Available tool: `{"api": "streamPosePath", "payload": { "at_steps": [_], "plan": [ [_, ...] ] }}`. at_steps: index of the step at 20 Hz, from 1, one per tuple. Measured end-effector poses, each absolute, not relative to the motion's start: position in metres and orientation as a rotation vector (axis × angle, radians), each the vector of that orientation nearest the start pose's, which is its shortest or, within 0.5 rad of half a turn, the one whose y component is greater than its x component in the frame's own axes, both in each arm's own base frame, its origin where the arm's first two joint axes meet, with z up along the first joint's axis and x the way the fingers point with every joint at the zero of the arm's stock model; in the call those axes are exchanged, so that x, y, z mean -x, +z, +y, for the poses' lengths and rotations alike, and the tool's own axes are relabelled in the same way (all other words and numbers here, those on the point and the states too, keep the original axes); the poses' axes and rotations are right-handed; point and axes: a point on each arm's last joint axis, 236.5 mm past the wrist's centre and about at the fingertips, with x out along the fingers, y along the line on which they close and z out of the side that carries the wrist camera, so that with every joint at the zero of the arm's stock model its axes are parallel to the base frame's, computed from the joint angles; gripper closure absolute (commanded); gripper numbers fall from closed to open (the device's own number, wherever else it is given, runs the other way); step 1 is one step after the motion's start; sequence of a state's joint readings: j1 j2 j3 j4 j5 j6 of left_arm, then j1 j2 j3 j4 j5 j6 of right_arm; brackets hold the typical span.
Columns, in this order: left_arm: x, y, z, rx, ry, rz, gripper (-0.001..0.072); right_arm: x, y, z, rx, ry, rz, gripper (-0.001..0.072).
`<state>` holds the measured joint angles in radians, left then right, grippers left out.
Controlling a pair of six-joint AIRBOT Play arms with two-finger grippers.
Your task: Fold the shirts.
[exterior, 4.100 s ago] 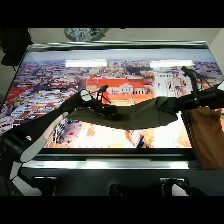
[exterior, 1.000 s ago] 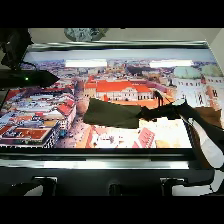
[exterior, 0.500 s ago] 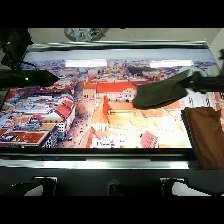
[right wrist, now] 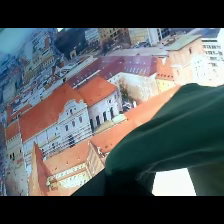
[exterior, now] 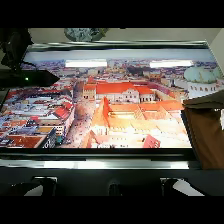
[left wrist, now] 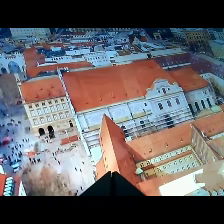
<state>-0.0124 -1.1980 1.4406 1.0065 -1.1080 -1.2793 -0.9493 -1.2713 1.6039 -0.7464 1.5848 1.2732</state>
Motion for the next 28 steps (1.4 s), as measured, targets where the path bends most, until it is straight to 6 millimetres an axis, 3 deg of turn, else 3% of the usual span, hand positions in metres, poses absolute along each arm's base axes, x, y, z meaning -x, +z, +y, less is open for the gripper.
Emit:
{"api": "streamPosePath", "payload": {
  "at_steps": [4, 6, 11, 14, 15, 16, 17, 20, 21, 23, 25, 26, 28],
  "plan": [
    [-0.429, 0.192, -0.118, 0.178, -0.490, 0.775, 0.0682, -0.302, 0.219, -0.213, -0.722, -0.094, 0.763, 0.0668],
    [-0.429, 0.192, -0.118, 0.178, -0.490, 0.775, 0.0682, -0.275, 0.209, -0.219, -0.732, -0.138, 0.828, 0.0667],
    [-0.430, 0.192, -0.118, 0.165, -0.495, 0.771, 0.0682, -0.199, 0.154, -0.232, -0.711, -0.335, 1.113, 0.0666],
    [-0.430, 0.192, -0.118, 0.160, -0.497, 0.770, 0.0682, -0.161, 0.110, -0.226, -0.752, -0.386, 1.290, 0.0665],
    [-0.430, 0.192, -0.118, 0.160, -0.498, 0.770, 0.0682, -0.149, 0.095, -0.221, -0.769, -0.395, 1.342, 0.0574],
    [-0.430, 0.192, -0.118, 0.159, -0.498, 0.769, 0.0682, -0.140, 0.080, -0.217, -0.785, -0.402, 1.385, 0.0215],
    [-0.429, 0.192, -0.118, 0.158, -0.498, 0.770, 0.0682, -0.133, 0.068, -0.213, -0.794, -0.408, 1.415, 0.0008],
    [-0.430, 0.194, -0.119, 0.156, -0.500, 0.765, 0.0682, -0.126, 0.049, -0.218, -0.751, -0.426, 1.435, 0.0017],
    [-0.430, 0.198, -0.119, 0.153, -0.500, 0.755, 0.0682, -0.127, 0.052, -0.227, -0.714, -0.447, 1.415, 0.0019],
    [-0.436, 0.220, -0.118, 0.143, -0.497, 0.697, 0.0684, -0.146, 0.080, -0.261, -0.588, -0.507, 1.286, 0.0026],
    [-0.446, 0.255, -0.112, 0.114, -0.471, 0.593, 0.0685, -0.188, 0.139, -0.300, -0.398, -0.560, 1.061, 0.0048],
    [-0.453, 0.274, -0.105, 0.074, -0.438, 0.534, 0.0684, -0.216, 0.178, -0.311, -0.286, -0.562, 0.933, 0.0049],
    [-0.466, 0.295, -0.084, 0.001, -0.335, 0.467, 0.0683, -0.275, 0.251, -0.305, -0.075, -0.512, 0.727, 0.0049]
  ]
}}
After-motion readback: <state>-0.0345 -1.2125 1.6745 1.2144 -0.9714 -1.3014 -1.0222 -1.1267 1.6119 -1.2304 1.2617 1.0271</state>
